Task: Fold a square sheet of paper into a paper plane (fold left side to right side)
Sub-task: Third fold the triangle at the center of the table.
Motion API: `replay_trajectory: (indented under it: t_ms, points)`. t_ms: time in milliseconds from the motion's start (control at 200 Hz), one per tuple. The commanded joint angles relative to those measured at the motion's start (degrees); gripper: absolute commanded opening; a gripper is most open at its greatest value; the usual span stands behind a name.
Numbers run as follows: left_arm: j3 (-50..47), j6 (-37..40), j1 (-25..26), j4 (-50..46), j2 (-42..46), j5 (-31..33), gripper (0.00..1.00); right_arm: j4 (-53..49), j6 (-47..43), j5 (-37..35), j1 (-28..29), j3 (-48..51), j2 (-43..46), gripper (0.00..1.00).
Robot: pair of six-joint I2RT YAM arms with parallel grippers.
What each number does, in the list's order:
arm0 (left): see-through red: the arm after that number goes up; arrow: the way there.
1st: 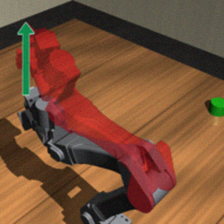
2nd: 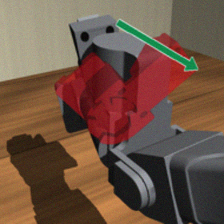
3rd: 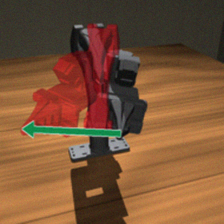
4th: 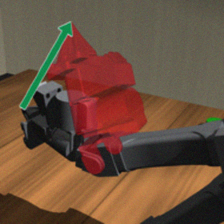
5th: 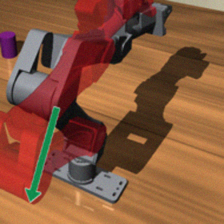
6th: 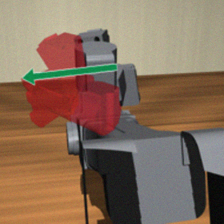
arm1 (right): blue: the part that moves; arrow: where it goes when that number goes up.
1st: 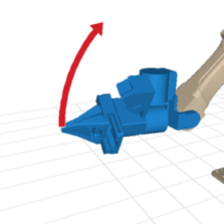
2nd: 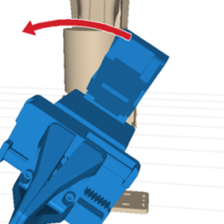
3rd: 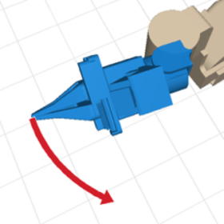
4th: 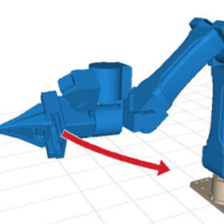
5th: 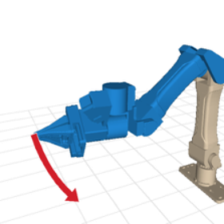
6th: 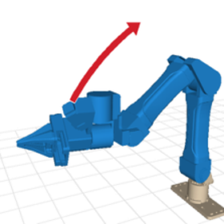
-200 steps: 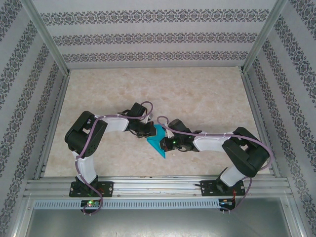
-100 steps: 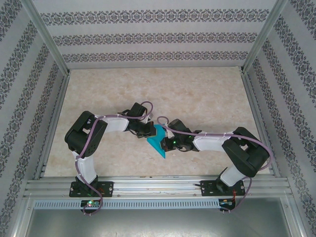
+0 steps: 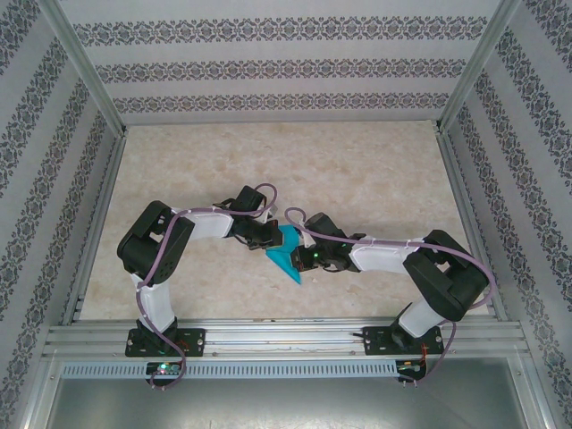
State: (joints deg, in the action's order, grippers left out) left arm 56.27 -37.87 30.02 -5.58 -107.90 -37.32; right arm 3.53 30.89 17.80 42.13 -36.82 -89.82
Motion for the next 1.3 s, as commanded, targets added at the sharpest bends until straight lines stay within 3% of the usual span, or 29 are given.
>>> replay_trajectory:
  t_ms: [0,385,709,904,1124,1299]
  points:
    - [-0.59,0.43,0.90,-2.85,-2.32,2.69,0.04,-0.72,-1.35,-1.02,-0.29,-1.24,-0.44,0.00]
    - [-0.69,0.34,0.86,-2.70,-2.23,2.69,0.05,-0.81,-1.36,-0.06,-0.29,-1.16,-2.00,0.00]
    - [0.09,0.49,0.84,-2.84,-1.28,3.02,0.19,-0.96,-1.03,0.39,-0.26,-0.72,-3.60,0.00]
    - [5.23,3.50,-0.16,-7.69,0.40,3.86,0.25,-0.99,-0.70,0.74,-0.29,0.05,-3.87,0.00]
    - [7.93,6.44,-2.83,-9.96,4.72,5.49,0.27,-0.92,-0.32,1.16,-0.29,0.61,-3.95,0.00]
    - [-1.00,5.44,-2.97,-2.91,12.78,5.15,0.20,-0.80,0.00,1.71,-0.29,0.61,-4.05,0.00]
